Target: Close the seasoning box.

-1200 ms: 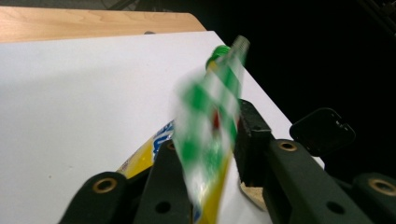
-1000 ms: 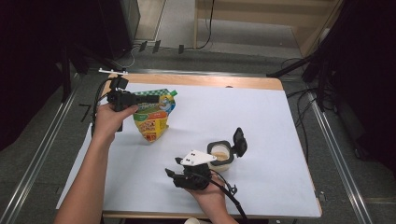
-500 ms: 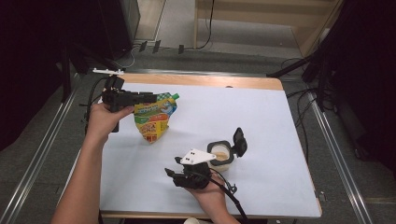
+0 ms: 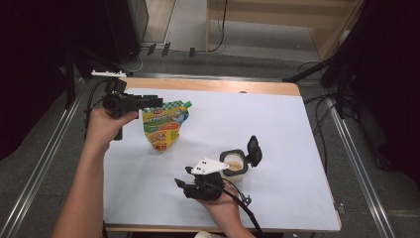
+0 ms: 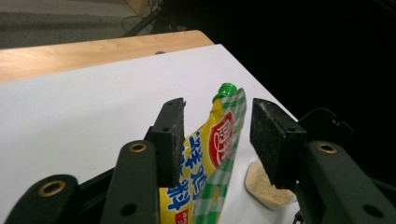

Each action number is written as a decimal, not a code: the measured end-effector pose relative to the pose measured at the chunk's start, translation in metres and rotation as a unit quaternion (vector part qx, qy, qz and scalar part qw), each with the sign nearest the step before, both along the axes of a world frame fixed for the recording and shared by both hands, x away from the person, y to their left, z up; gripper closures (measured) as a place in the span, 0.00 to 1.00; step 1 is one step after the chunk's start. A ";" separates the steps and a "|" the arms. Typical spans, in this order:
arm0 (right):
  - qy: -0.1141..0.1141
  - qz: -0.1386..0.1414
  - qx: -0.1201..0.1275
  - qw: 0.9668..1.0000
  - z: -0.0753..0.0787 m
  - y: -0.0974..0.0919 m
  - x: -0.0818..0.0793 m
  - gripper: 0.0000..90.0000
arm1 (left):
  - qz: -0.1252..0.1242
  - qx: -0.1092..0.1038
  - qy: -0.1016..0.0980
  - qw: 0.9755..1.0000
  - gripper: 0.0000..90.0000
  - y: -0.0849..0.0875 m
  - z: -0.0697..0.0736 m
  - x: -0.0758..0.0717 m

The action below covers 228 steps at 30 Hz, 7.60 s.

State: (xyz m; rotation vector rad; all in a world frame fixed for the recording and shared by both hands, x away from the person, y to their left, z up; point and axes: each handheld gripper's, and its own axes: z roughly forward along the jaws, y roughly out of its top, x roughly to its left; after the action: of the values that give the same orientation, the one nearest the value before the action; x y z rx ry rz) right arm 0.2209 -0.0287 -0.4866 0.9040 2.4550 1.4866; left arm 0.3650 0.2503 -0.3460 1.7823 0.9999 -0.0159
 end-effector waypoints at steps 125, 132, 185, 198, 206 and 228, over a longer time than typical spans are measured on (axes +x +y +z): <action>-0.012 -0.136 0.019 0.990 0.116 -0.182 0.042 0.94 | 0.013 0.072 0.030 0.997 0.38 0.062 -0.077 0.016; -0.003 -0.152 0.017 0.988 0.110 -0.191 0.047 0.99 | 0.010 0.072 0.029 0.997 0.38 0.061 -0.077 0.016; 0.055 -0.043 0.000 0.998 0.062 -0.125 0.050 1.00 | 0.006 0.064 0.040 0.997 0.38 0.063 -0.080 0.017; 0.060 -0.024 -0.031 0.997 0.048 -0.113 0.050 0.99 | 0.008 0.065 0.042 0.997 0.38 0.063 -0.082 0.017; 0.049 -0.035 -0.026 0.998 0.055 -0.122 0.051 0.91 | 0.008 0.066 0.042 0.997 0.38 0.063 -0.083 0.017; 0.041 -0.102 -0.007 0.994 0.062 -0.171 0.064 0.74 | 0.010 0.067 0.041 0.997 0.38 0.064 -0.084 0.017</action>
State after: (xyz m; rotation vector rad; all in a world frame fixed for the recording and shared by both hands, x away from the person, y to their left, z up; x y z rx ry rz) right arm 0.2851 -0.1992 -0.4251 1.1967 2.3396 1.3885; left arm 0.3823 0.3141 -0.4300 1.9055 1.0997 -0.0098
